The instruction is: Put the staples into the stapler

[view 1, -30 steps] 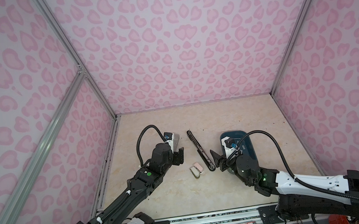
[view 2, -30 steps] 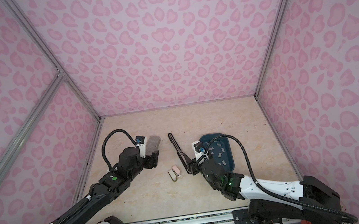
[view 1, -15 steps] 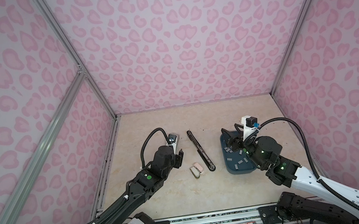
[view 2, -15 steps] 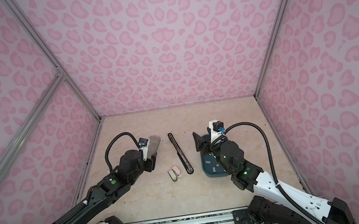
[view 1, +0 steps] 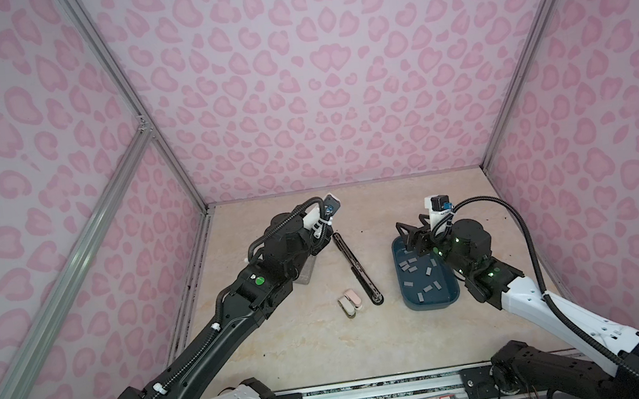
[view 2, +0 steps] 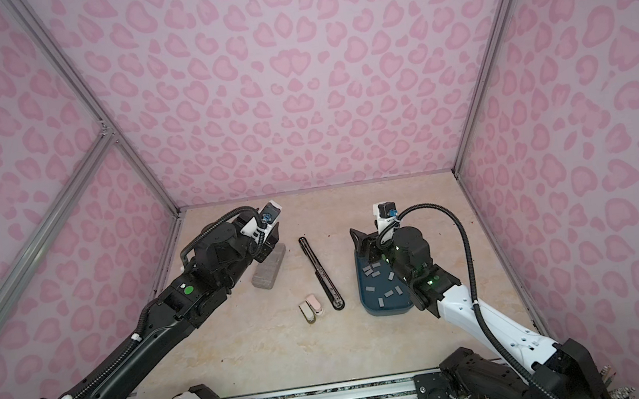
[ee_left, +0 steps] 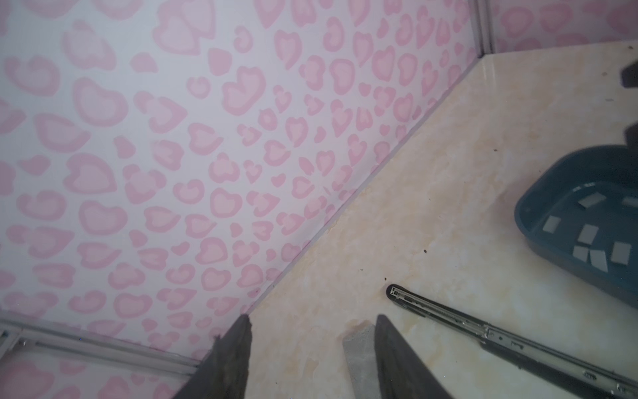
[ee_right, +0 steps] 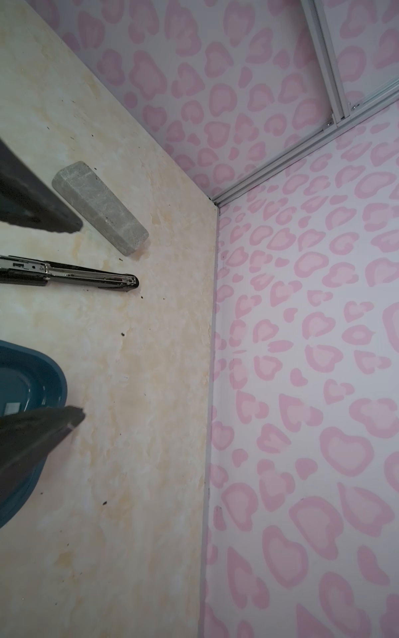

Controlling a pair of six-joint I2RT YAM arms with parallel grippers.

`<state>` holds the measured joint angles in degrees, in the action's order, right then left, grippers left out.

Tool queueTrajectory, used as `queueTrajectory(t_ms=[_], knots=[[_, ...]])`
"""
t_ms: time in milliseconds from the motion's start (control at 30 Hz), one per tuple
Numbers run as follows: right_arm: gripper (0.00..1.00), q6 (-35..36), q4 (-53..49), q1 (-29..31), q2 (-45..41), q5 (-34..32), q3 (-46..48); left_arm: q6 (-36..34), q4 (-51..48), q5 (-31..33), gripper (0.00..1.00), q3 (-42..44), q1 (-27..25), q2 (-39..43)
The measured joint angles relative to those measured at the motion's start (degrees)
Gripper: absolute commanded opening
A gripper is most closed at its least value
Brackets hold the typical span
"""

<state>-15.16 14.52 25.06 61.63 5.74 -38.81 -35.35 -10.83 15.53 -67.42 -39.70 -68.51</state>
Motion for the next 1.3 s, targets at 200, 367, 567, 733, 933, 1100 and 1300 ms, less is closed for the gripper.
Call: queueTrajectory(t_ms=[200, 367, 567, 733, 933, 1100, 1300], knots=[[0.84, 0.76, -1.2, -4.92, 1.25, 4.24, -0.11, -14.56, -14.73, -9.16, 0.54, -1.11, -0.26, -4.76], [0.85, 1.95, -2.84, -5.81, 0.11, 4.83, -0.28, -20.28, -22.97, -12.87, 0.54, 2.8, -1.6, -7.87], [0.85, 2.27, -4.13, -6.75, -2.08, 5.64, 0.24, -22.34, -25.55, -14.8, 0.43, 0.66, -6.6, -16.2], [0.86, 2.36, -5.11, -7.54, -4.66, 5.84, 1.31, -23.3, -26.34, -12.79, 0.42, -4.94, -10.71, -25.53], [0.87, 2.51, -5.27, -8.74, -5.31, 5.95, 1.86, -24.76, -29.38, -10.54, 0.42, -9.31, -12.96, -33.07], [0.87, 2.49, -5.42, -9.01, -3.56, 6.78, 1.51, -25.79, -31.34, -9.33, 0.46, -10.27, -12.87, -33.97], [0.87, 2.47, -5.4, -9.33, -2.62, 7.87, 1.05, -26.51, -34.01, -9.7, 0.46, -10.36, -12.92, -35.71]])
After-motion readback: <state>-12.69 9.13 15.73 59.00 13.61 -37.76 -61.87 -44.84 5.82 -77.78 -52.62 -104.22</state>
